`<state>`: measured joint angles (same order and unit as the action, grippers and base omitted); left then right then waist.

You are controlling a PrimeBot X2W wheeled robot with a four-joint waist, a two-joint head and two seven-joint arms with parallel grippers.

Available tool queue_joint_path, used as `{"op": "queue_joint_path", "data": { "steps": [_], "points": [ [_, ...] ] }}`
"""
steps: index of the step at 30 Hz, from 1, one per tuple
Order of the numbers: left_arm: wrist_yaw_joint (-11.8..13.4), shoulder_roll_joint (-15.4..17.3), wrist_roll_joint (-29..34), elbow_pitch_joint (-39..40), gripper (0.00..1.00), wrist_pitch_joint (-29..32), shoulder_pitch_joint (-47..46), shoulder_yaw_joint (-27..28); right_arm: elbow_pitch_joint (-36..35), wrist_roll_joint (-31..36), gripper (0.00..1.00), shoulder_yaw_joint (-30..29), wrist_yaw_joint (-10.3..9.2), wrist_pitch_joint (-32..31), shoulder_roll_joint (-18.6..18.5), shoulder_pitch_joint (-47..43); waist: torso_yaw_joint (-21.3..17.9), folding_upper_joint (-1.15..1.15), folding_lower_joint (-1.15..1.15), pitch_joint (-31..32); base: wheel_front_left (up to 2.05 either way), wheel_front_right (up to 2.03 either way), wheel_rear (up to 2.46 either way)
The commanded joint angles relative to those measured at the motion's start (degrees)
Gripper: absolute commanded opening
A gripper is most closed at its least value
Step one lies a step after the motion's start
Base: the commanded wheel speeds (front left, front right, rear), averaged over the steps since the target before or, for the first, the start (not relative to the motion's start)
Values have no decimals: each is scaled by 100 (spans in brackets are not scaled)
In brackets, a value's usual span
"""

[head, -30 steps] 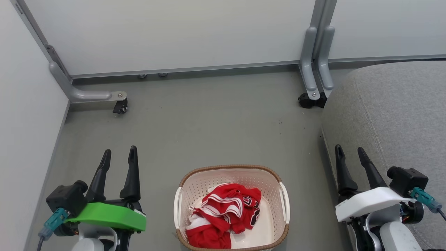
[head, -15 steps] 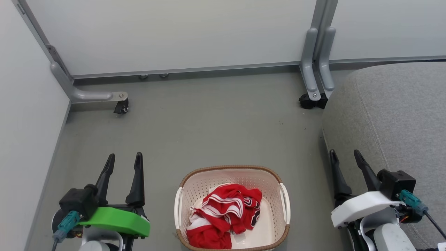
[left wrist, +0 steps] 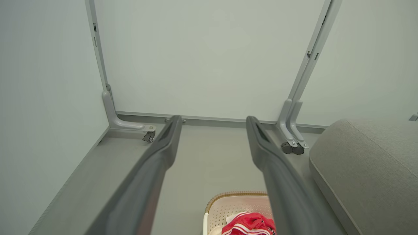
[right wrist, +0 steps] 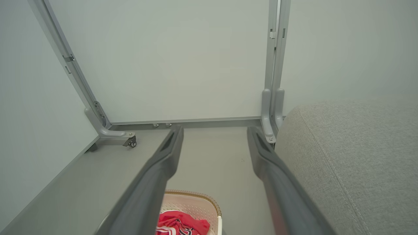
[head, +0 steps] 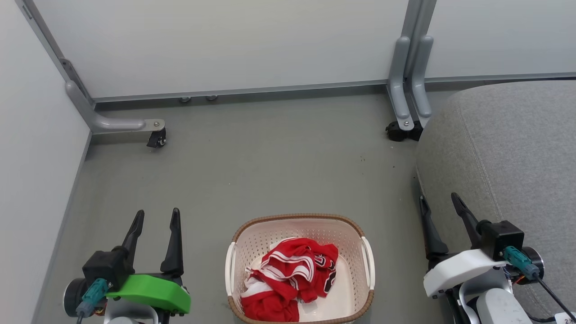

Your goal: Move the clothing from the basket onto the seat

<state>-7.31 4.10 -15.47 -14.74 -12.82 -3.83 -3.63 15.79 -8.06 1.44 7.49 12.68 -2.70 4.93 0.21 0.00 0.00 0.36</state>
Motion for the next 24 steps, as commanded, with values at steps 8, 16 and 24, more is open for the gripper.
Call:
{"op": "queue_joint_path", "data": {
  "steps": [8,16,24],
  "points": [
    [-29,-46,419,-157,100,-135,18,93,39,309,100,55,0,123,-27,53,8,0,0,14,0,0,0],
    [-30,-62,655,-253,100,-208,-24,107,84,460,100,82,0,183,-28,67,25,0,0,14,0,0,0],
    [-27,-75,720,-290,100,-243,-19,117,157,494,100,92,0,211,-28,88,13,0,0,10,0,0,0]
  ]
}}
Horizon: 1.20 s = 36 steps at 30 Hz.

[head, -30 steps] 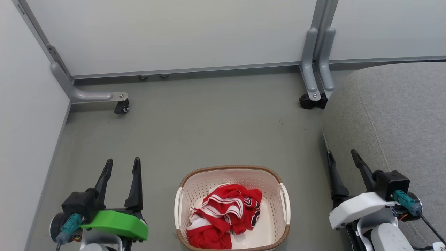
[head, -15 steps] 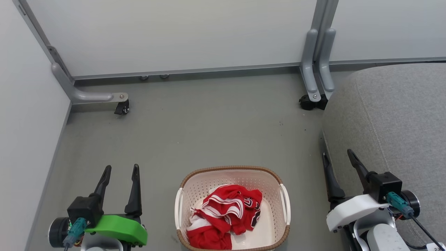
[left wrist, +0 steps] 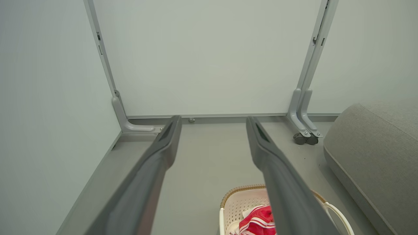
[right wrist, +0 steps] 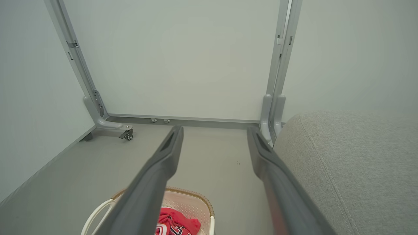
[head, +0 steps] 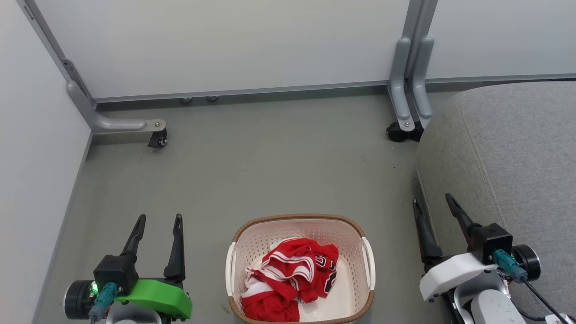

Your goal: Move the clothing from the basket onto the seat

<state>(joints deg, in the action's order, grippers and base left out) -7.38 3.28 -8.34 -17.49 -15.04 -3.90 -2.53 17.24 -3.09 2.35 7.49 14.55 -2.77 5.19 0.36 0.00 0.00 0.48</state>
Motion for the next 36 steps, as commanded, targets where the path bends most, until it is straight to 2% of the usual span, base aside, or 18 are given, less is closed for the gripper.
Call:
{"op": "queue_joint_path", "data": {
  "steps": [1,17,27,36],
  "points": [
    [-20,6,-4,-17,100,-21,-15,13,26,-5,100,6,0,24,-20,63,-4,0,0,-5,0,0,0],
    [-20,-11,-21,89,100,-20,-1,28,-9,-127,100,38,0,33,-20,131,-12,0,0,-76,0,0,0],
    [-20,9,54,-380,100,-12,-695,-687,-305,-166,100,119,0,24,-19,569,-105,0,0,-833,0,0,0],
    [-20,-13,-202,-1236,100,-12,-1895,-1850,-701,-137,100,209,0,4,-17,1272,-302,0,0,-2006,0,0,0]
  ]
}}
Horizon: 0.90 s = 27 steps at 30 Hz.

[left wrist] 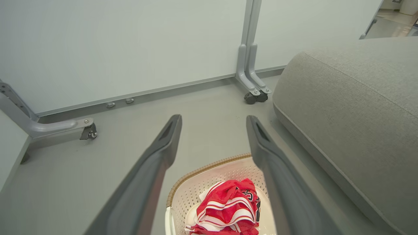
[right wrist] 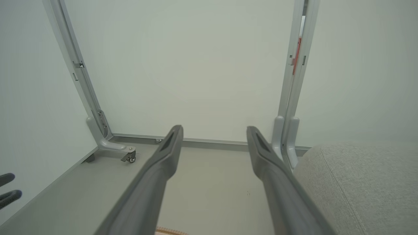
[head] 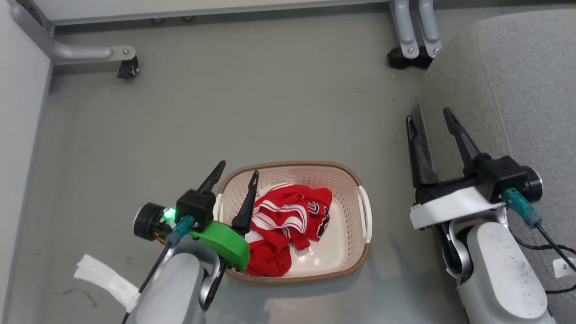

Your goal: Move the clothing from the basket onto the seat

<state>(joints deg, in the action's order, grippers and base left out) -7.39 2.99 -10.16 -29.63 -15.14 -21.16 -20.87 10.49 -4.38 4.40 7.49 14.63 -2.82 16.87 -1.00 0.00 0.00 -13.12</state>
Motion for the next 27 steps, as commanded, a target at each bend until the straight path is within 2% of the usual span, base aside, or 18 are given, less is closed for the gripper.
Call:
{"op": "queue_joint_path", "data": {
  "steps": [1,12,18,27],
  "points": [
    [-19,16,-90,-113,100,-1,-292,-124,-75,-19,100,21,0,-13,-14,183,-200,0,0,-792,0,0,0],
    [-18,22,-637,-1865,100,31,-1976,-1521,-515,-105,100,177,0,19,-10,1021,-580,0,0,-2356,0,0,0],
    [-18,19,-981,-2672,100,359,-2828,-2120,-820,-141,100,227,0,48,-8,1317,-749,0,0,-3125,0,0,0],
    [-18,166,-1168,-3530,100,681,-3745,-2761,-1146,-396,100,388,0,60,-6,1521,-1060,0,0,-3822,0,0,0]
  ]
}}
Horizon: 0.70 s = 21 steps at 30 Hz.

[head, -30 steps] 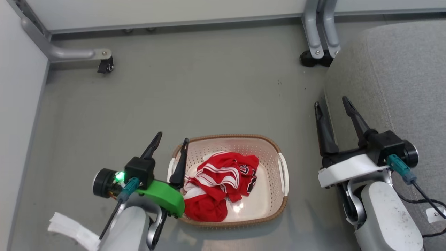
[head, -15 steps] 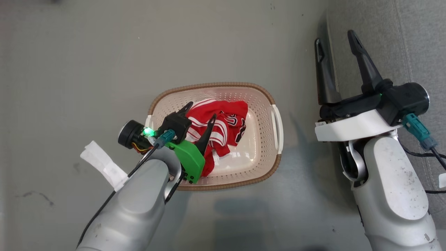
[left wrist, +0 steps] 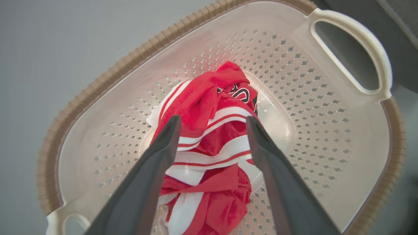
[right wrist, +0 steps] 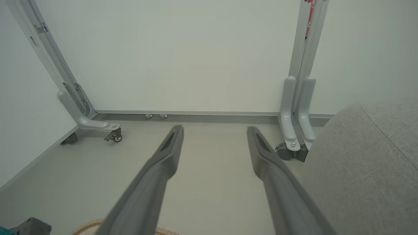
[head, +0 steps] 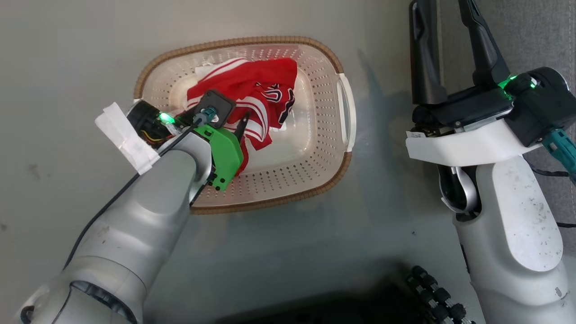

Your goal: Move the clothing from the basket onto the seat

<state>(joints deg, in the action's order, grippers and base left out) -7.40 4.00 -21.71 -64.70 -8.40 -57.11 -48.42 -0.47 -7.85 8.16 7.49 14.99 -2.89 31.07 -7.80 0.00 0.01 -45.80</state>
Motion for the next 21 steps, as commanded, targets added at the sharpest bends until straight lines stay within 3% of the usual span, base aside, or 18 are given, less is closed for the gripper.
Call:
{"op": "queue_joint_path", "data": {
  "steps": [1,7,21],
  "points": [
    [-17,73,-11,-91,100,10,-215,-43,-73,-72,100,19,0,24,2,105,-407,0,-1,-592,0,0,0],
    [111,164,281,-516,100,7,-600,-303,-171,-267,100,50,0,23,2,60,-591,0,-1,-812,0,0,0],
    [863,290,468,-842,100,332,-1013,-513,-283,-535,100,193,0,24,1,-19,-795,0,-1,-1193,0,0,0]
  ]
}}
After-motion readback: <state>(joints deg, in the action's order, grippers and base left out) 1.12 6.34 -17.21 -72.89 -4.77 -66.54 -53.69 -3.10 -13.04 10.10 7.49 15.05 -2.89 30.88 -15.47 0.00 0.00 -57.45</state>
